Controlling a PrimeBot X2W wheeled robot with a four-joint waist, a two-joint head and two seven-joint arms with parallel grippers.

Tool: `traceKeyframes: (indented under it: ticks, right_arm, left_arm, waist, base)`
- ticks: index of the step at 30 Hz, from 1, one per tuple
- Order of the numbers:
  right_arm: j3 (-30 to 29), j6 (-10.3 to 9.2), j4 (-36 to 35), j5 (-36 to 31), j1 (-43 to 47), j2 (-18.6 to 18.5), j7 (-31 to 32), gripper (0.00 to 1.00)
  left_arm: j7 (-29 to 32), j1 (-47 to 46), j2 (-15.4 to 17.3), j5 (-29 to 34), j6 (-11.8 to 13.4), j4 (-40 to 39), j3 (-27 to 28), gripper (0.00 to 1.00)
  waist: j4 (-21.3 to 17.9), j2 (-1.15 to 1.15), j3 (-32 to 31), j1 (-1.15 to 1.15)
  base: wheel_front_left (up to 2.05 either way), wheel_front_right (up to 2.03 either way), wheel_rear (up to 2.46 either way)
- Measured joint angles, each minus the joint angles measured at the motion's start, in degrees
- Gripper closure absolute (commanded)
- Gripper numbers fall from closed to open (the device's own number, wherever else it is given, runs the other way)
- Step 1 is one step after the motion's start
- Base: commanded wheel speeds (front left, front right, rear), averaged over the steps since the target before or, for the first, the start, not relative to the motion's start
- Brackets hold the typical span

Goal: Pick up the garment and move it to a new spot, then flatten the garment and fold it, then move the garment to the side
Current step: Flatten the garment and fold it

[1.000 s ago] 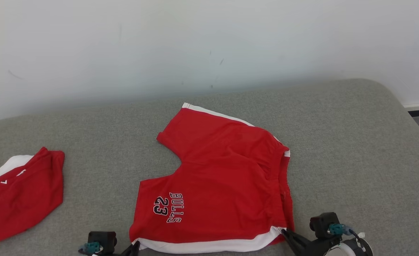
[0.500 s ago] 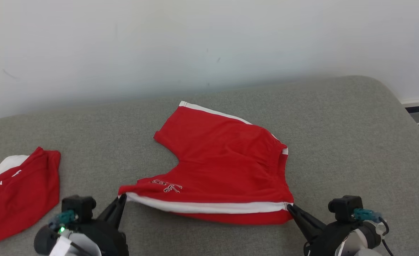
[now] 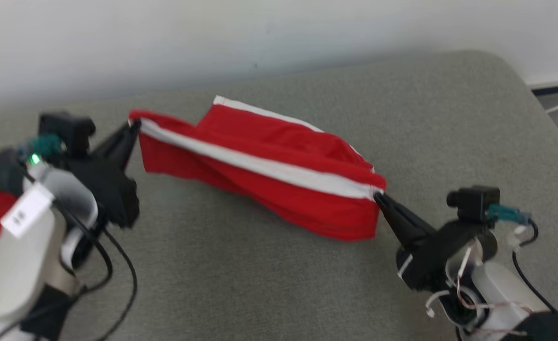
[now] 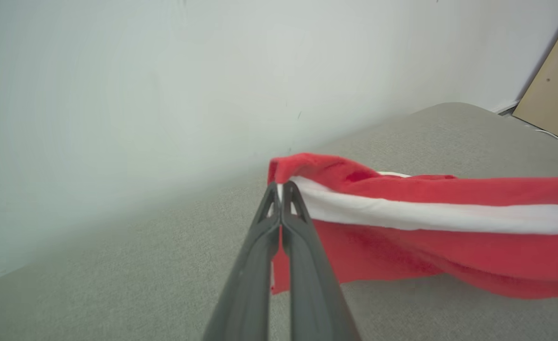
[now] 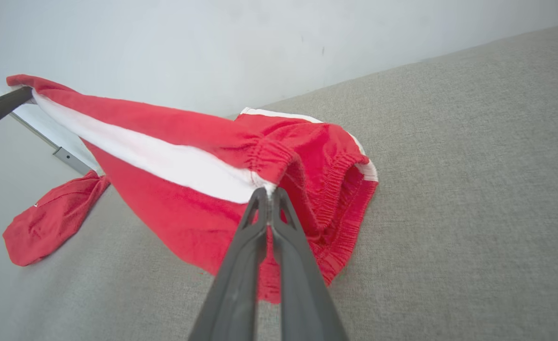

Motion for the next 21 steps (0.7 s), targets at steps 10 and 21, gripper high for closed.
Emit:
traceKeyframes:
  ticks: [10, 21]
  right_arm:
    - [-2.5, -0.01, 1.7, 4.8, -10.4, 4.4, 3.0, 1.0]
    - [-3.7, -1.04, 5.6, 6.1, -18.9, 7.7, 4.0, 1.0]
  left_arm:
    - [6.6, -15.3, 3.9, -5.2, 0.0, 4.8, -5.8, 1.0]
    - [10.2, -27.9, 6.0, -7.4, 0.0, 10.9, -13.5, 1.0]
  waist:
    - [-3.4, 0.01, 7.7, 0.0]
    - [-6.8, 0.01, 15.6, 0.01]
  base:
    - [0.0, 0.0, 0.0]
    - [0.0, 0.0, 0.0]
